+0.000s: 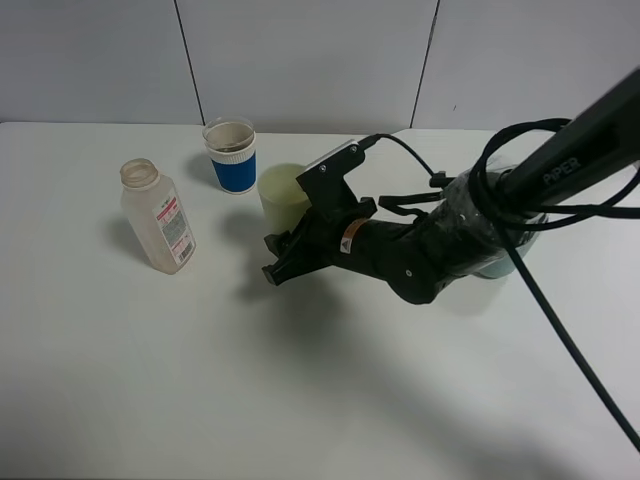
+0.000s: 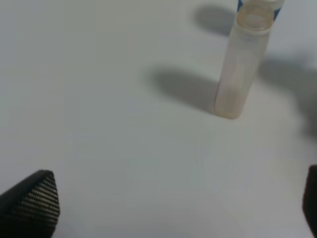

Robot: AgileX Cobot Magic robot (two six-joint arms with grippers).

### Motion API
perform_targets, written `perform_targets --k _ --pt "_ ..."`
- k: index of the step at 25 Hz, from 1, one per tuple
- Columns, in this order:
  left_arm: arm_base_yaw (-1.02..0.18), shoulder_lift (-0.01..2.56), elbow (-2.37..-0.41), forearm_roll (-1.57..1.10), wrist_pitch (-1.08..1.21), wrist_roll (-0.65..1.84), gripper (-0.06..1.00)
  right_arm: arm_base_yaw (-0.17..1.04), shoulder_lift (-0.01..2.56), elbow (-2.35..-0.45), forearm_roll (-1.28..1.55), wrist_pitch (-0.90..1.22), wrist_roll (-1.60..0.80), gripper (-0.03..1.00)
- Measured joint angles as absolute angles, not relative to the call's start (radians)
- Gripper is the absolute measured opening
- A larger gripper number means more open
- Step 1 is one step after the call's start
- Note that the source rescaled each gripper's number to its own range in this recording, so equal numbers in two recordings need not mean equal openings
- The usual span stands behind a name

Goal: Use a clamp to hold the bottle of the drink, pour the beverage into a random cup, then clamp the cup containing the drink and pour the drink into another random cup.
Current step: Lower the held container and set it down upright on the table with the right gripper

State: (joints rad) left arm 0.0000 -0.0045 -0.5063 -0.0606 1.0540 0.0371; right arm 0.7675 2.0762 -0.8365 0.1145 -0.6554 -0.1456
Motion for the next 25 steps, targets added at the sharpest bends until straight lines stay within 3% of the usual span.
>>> perform_targets --k 25 --pt "0.000 -0.005 -0.506 -0.061 1.054 0.037 1.00 0.767 2.151 -0.838 0.149 -0.714 -0.146 0.03"
